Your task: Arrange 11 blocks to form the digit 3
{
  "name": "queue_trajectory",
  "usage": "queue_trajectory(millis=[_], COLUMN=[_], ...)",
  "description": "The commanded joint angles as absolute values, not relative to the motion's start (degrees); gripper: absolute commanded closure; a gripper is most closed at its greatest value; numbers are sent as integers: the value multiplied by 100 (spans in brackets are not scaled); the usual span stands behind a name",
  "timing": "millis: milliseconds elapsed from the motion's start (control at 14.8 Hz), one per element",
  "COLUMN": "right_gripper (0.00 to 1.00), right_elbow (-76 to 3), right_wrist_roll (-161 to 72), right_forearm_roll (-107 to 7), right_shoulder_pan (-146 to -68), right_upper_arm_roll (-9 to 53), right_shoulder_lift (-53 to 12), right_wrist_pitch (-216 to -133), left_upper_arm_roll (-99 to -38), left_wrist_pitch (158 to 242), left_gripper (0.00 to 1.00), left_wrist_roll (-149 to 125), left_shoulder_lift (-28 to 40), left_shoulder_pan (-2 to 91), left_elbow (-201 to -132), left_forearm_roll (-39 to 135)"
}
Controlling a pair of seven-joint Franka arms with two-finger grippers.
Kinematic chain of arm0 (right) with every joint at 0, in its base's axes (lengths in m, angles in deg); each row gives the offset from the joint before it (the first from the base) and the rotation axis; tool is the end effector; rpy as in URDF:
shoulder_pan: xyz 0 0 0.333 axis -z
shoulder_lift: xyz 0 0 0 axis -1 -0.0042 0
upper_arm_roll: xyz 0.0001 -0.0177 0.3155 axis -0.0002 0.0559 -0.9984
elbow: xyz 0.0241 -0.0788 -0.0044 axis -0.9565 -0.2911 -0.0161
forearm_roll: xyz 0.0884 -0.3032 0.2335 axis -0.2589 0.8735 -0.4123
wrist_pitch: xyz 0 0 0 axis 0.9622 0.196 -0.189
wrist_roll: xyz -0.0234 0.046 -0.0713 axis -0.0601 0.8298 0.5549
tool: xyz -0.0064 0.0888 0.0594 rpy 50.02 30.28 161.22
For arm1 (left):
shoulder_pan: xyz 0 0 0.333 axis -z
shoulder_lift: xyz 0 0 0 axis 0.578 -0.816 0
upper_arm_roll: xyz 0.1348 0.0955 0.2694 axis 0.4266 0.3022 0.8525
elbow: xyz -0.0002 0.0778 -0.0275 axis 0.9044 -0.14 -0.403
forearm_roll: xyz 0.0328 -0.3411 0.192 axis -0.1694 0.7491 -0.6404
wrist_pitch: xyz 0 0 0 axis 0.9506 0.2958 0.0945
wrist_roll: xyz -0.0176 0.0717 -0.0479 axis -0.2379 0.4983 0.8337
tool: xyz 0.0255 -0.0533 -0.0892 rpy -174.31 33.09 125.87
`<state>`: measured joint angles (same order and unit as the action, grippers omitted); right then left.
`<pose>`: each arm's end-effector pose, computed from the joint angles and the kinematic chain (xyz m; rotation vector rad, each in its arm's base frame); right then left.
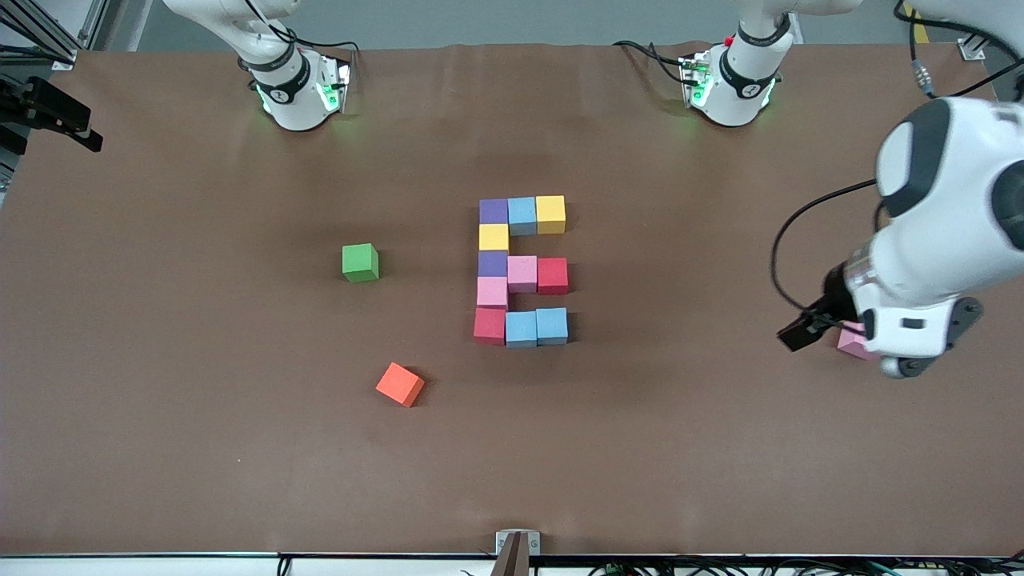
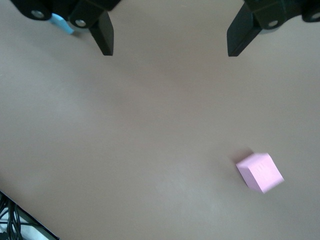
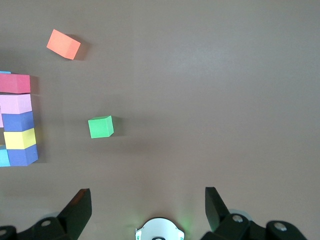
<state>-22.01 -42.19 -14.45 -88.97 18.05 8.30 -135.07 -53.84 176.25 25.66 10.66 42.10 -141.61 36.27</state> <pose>0.4974 -0.0159 0.6939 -3.1103 -0.0223 0.0975 0.6547 -0.1064 0.5337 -2.9682 -0.9069 0.0413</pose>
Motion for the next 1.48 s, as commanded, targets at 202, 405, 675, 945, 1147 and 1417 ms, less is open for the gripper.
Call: queue_trajectory(millis=[202, 405, 675, 945, 1147, 1417], right_gripper=[0, 0, 0, 0, 0, 0], right_elbow=[-2373, -2373, -2409, -2409, -2409, -2409], right_wrist_roll=[-4202, -4202, -4202, -4202, -4202, -4202], right_forearm_roll=[-1404, -1404, -1404, -1404, -1404, -1404], right_shoulder_pan=[-8888, -8888, -8888, -8888, -8888, -8888], right_upper_arm_roll=[1794, 1794, 1794, 1794, 1794, 1794], right_shoulder_lift=[997, 997, 997, 997, 997, 997], right_wrist_pitch=[-13561, -13561, -13561, -13561, -13561, -13561], left_upper_arm_roll=[-5447, -5439, -5421, -5421, -5430, -5473], left_wrist_pitch=[17090, 16870, 16808, 17203, 17125, 17107], left_gripper=[0, 0, 0, 0, 0, 0], left_wrist_roll=[912, 375, -445, -873, -963, -972], left_shoulder_lift=[1964, 2220, 2781, 3625, 3705, 3732], left_shoulder_pan=[3918, 3892, 3707, 3698, 3742, 3760], left_elbow=[-14524, -14524, -15076, -16131, -16133, -16062], left_forearm_roll=[3573, 3573, 3652, 3652, 3643, 3626])
